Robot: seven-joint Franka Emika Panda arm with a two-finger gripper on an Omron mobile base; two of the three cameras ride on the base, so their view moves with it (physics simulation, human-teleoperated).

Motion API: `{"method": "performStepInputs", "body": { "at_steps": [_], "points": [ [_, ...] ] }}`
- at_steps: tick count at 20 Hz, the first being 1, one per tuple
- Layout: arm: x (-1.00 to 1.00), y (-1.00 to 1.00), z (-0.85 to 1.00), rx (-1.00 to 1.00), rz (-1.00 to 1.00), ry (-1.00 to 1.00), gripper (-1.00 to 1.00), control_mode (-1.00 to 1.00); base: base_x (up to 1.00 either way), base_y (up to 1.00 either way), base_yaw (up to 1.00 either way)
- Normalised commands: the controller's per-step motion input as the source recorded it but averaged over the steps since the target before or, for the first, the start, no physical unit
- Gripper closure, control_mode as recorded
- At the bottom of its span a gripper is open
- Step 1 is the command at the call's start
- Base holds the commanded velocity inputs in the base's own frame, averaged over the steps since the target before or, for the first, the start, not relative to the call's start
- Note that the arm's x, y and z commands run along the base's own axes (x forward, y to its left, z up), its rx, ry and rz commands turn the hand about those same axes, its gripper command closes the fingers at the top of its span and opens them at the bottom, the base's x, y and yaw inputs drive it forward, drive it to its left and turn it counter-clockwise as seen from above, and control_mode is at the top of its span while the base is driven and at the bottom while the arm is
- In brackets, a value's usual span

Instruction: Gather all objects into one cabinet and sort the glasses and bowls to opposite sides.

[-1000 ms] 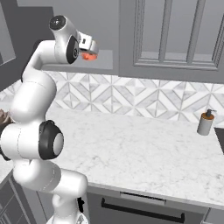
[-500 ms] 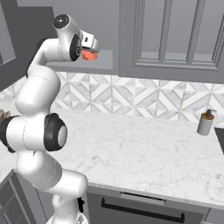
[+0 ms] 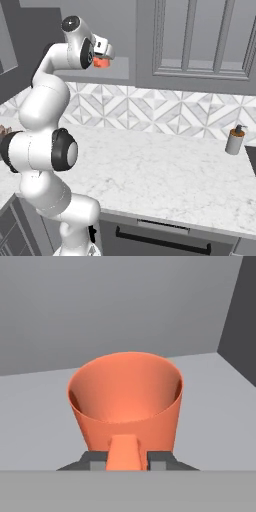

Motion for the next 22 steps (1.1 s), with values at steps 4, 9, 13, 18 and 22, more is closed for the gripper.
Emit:
{"method": "performStepInputs", "body": {
  "at_steps": [4,9,13,18,22],
  "points": [
    [-0.04,0.0,0.02,0.0,0.0,-0.02,1.0,-1.0,0.0,0.0,0.0],
    [-0.4,0.0,0.19,0.0,0.03,-0.13,1.0,-1.0,0.0,0.0,0.0],
    [-0.73,-0.08,0.23,0.0,0.05,-0.16,1.0,-1.0,0.0,0.0,0.0],
    [-0.7,-0.16,0.34,0.0,0.1,-0.06,1.0,-1.0,0.0,0.0,0.0],
    [-0.29,0.0,0.18,0.0,0.0,0.0,1.0,-1.0,0.0,0.0,0.0]
  ]
}}
